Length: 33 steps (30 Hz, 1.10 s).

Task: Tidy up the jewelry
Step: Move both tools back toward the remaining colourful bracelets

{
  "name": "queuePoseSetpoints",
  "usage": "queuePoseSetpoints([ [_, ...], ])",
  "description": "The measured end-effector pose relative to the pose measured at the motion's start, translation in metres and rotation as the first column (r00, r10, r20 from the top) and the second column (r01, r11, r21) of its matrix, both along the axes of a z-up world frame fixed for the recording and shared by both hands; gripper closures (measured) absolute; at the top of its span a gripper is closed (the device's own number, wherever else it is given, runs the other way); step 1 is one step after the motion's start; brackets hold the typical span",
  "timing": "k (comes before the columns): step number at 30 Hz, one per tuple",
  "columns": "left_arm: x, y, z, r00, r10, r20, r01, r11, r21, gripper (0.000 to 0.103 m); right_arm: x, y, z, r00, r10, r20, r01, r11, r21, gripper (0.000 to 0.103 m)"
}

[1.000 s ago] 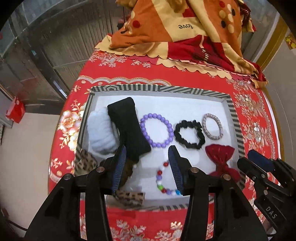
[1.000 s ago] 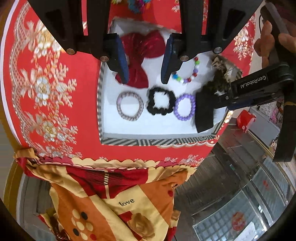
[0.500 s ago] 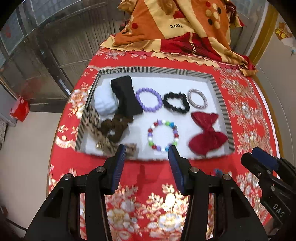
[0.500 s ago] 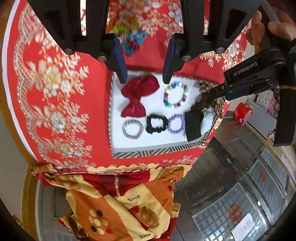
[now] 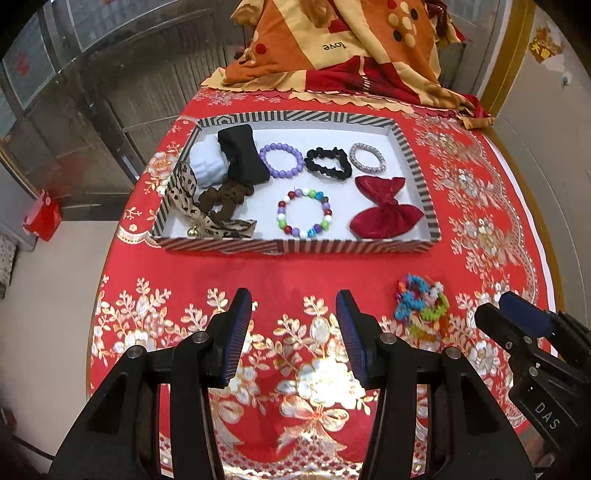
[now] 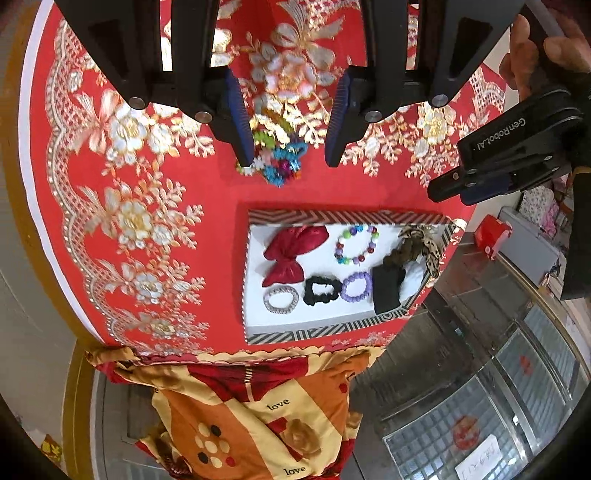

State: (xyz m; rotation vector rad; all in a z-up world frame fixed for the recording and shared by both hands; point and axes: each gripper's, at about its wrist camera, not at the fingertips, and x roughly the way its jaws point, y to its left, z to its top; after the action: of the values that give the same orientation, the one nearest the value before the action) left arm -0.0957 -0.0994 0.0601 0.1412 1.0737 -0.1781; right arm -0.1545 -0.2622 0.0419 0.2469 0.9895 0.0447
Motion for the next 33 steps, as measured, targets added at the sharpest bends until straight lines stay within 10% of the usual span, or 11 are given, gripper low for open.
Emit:
queuePoseSetpoints([
  [22, -0.025, -0.016, -0.004, 1.0, -0.017, 0.003, 0.017, 1.0, 0.024, 0.056, -0.021, -0.01, -0.005, 1.0, 0.002, -0.02, -0.003, 1.0, -0.012, 0.065],
  [33, -0.015, -0.014, -0.033, 0.992, -0.029, -0.123, 0.027, 0.999, -0.023, 0.056, -0.02, -0.033, -0.044, 0.994, -0.03, -0.102, 0.03, 1.0, -0.001, 0.064],
])
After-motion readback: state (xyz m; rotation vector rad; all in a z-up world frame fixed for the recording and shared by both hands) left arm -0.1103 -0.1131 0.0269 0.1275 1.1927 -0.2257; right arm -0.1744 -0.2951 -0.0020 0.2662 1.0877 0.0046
